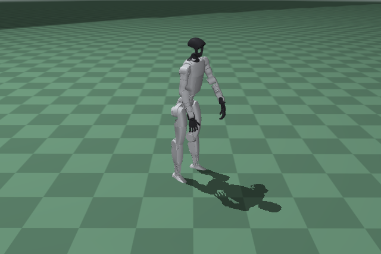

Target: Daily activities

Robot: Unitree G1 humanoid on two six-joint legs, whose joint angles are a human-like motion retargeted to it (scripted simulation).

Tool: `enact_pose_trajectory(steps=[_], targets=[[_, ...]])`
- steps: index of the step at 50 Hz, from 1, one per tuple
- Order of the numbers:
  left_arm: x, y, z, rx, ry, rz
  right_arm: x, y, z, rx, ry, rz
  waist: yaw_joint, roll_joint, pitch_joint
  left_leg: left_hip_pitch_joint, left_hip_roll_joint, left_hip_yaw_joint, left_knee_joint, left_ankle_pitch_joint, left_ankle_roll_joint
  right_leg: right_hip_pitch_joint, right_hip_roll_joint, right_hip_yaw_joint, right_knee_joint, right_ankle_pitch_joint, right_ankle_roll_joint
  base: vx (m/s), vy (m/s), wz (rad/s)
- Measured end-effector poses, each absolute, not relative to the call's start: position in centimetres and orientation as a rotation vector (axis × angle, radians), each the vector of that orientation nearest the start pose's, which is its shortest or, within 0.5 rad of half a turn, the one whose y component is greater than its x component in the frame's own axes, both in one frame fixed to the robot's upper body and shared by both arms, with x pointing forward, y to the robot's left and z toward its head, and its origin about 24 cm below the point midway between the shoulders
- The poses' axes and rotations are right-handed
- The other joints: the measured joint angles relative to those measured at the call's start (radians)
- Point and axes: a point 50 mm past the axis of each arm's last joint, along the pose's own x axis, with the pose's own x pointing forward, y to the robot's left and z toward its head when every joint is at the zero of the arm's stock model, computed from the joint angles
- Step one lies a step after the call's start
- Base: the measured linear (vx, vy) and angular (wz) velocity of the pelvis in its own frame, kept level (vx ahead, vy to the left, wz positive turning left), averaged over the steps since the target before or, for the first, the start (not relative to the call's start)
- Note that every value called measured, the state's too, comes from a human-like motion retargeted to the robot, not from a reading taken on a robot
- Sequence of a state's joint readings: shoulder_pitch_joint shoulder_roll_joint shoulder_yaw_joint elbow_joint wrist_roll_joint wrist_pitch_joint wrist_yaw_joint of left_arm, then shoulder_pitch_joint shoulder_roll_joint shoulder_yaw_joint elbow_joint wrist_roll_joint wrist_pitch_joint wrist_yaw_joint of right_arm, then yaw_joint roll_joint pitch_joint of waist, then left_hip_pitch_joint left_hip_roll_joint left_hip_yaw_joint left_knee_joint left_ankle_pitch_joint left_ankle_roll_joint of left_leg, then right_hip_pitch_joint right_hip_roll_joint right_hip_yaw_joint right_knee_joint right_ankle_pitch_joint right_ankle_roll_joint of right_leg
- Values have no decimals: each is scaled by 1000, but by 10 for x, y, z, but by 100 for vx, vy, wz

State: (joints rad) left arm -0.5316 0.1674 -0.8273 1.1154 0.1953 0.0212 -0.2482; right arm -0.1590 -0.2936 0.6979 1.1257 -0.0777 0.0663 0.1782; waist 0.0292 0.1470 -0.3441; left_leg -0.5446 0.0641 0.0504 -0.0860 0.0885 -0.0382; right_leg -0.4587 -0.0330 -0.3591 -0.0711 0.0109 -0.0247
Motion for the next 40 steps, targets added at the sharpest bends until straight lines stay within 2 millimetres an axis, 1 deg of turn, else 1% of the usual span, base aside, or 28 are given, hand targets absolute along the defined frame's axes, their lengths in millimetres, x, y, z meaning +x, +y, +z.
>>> enact_pose_trajectory(steps=[1, 2, 3, 5, 7, 10, 12, 15, 17, 20, 23, 30, 35, 40], targets=[[253, 117, -96, 940, 768, -858, 149, -194, -149, -702, 1128, 612, -6, -3, 21, 23, 1, 4, 13, -22, -2, 21, 1, 8, 12, -20, 2, 0, 0, 0], [239, 127, -108, 942, 846, -865, 152, -192, -147, -702, 1119, 619, -13, -5, 28, 34, 1, 5, 18, -30, -3, 31, 1, 11, 21, -30, 2, 0, 0, 0], [216, 133, -123, 933, 933, -880, 148, -183, -150, -689, 1116, 642, -22, -6, 9, 22, 2, -1, 5, -11, -3, 15, 0, 2, 22, -21, -2, 0, 0, 0], [190, 154, -138, 924, 1075, -878, 155, -183, -147, -689, 1099, 655, -33, -15, 36, 57, 4, 1, 24, -41, -7, 47, 0, 14, 47, -54, 0, 0, 0, 0], [164, 169, -149, 901, 1195, -870, 158, -178, -146, -676, 1085, 677, -43, -25, 65, 97, 5, -1, 28, -51, -10, 76, -3, 15, 78, -80, 0, 0, 0, 0], [127, 188, -161, 853, 1335, -840, 157, -171, -146, -660, 1076, 707, -55, -39, 86, 140, 4, -11, 31, -59, -13, 107, -8, 12, 117, -111, -3, 1, 0, 7], [108, 198, -165, 823, 1398, -811, 155, -168, -147, -653, 1074, 722, -59, -48, 93, 161, 4, -19, 33, -63, -16, 123, -10, 9, 137, -127, -6, 2, -1, 24], [84, 211, -168, 775, 1462, -755, 151, -165, -148, -649, 1070, 735, -62, -60, 97, 187, 4, -34, 34, -68, -19, 146, -12, 3, 160, -146, -11, 2, -1, 26], [73, 217, -169, 748, 1485, -718, 148, -164, -149, -647, 1068, 739, -62, -67, 98, 202, 5, -43, 35, -72, -21, 161, -12, -1, 172, -156, -14, 2, -1, 28], [61, 224, -170, 714, 1499, -660, 144, -163, -151, -649, 1067, 744, -59, -75, 100, 224, 6, -57, 36, -79, -24, 185, -11, -8, 186, -168, -19, 2, -1, 29], [56, 228, -170, 686, 1491, -612, 140, -164, -152, -651, 1070, 741, -54, -82, 101, 245, 8, -69, 37, -87, -28, 208, -10, -15, 196, -177, -22, 2, -1, 30], [63, 230, -169, 656, 1426, -534, 127, -168, -157, -645, 1102, 732, -39, -88, 103, 285, 12, -96, 38, -106, -37, 259, -3, -34, 211, -187, -28, 2, 0, 29], [67, 229, -168, 635, 1400, -521, 119, -171, -160, -626, 1135, 731, -29, -90, 105, 305, 15, -110, 39, -117, -45, 285, 0, -47, 221, -191, -32, 1, 1, 27], [69, 224, -168, 607, 1384, -533, 112, -173, -162, -599, 1165, 728, -22, -89, 108, 314, 17, -121, 40, -126, -50, 298, 2, -59, 236, -193, -36, 1, 1, 24]])
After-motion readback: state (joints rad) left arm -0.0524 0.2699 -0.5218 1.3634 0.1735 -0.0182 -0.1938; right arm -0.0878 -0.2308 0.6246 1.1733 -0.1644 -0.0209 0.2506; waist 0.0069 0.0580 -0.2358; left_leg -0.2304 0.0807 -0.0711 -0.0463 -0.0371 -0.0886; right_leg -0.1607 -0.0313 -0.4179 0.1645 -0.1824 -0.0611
